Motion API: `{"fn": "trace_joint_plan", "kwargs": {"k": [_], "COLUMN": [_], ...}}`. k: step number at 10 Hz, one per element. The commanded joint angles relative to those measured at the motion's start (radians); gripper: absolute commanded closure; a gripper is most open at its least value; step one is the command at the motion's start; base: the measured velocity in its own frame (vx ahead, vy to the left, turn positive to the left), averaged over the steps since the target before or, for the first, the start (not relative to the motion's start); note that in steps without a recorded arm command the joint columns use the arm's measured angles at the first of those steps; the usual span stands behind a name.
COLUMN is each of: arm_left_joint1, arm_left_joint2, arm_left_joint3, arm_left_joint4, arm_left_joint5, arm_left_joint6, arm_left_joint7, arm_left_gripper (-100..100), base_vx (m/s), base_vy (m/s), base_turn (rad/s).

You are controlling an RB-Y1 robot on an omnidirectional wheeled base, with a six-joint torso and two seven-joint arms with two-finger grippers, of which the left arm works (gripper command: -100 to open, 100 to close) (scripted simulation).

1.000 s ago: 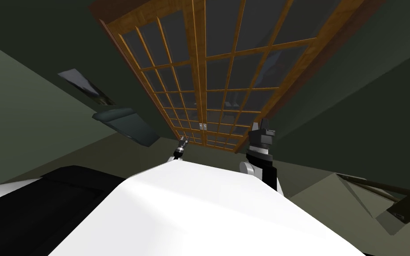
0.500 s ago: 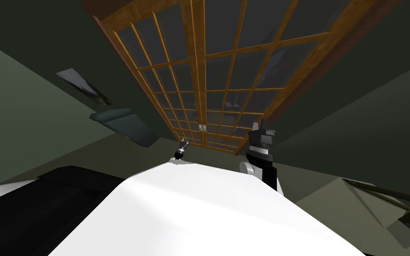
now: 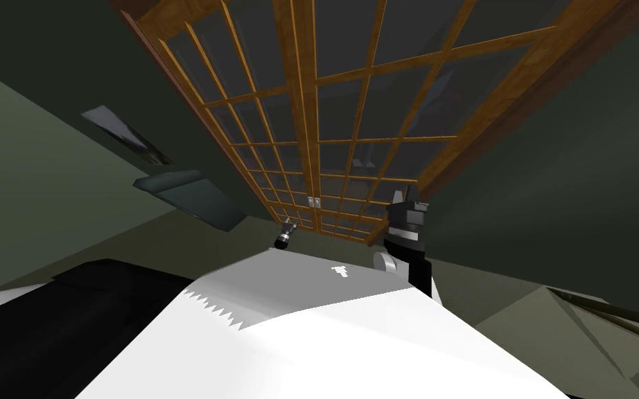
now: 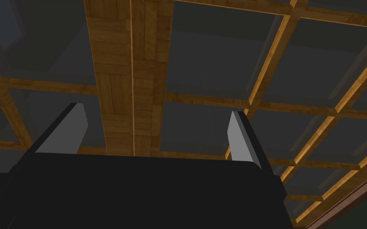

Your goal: Pull the door open

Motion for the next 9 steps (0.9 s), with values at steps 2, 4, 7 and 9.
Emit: {"fn": "trace_joint_plan", "kwargs": {"k": [2, 4, 7, 9], "arm_left_joint1": [-0.015, -0.03, -0.054, -0.07], "arm_left_joint2": [-0.012, -0.028, -0.055, -0.073], "arm_left_joint3": [0.011, 0.022, 0.037, 0.044], "arm_left_joint4": [0.046, 0.093, 0.159, 0.193], "arm_left_joint5": [-0.025, -0.05, -0.085, -0.105], "arm_left_joint6": [-0.011, -0.023, -0.04, -0.049], "arm_left_joint7": [-0.036, -0.071, -0.119, -0.146], "arm_left_gripper": [-100, -100, -100, -100], "base_vx": [0.122, 0.152, 0.187, 0.188], "base_vy": [-0.006, 0.002, -0.024, 0.022], "base_turn": [0.021, 0.021, 0.021, 0.02]}}
